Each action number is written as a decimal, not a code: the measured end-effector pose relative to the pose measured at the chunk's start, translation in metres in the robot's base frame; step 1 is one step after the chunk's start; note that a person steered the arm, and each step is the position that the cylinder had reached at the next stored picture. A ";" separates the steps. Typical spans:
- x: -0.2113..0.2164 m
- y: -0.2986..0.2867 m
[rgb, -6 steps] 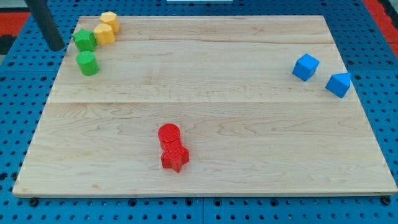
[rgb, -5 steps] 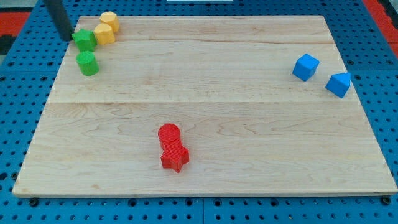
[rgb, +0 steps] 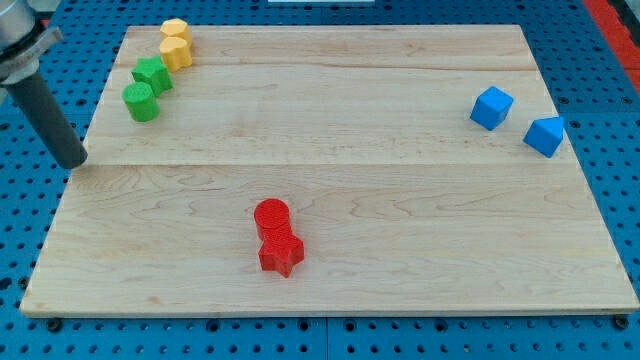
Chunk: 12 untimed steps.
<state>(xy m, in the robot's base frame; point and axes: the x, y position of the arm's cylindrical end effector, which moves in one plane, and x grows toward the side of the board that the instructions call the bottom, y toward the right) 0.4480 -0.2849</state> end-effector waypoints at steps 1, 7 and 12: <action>0.000 -0.003; 0.036 0.247; 0.069 0.185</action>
<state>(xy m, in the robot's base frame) 0.5174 -0.1003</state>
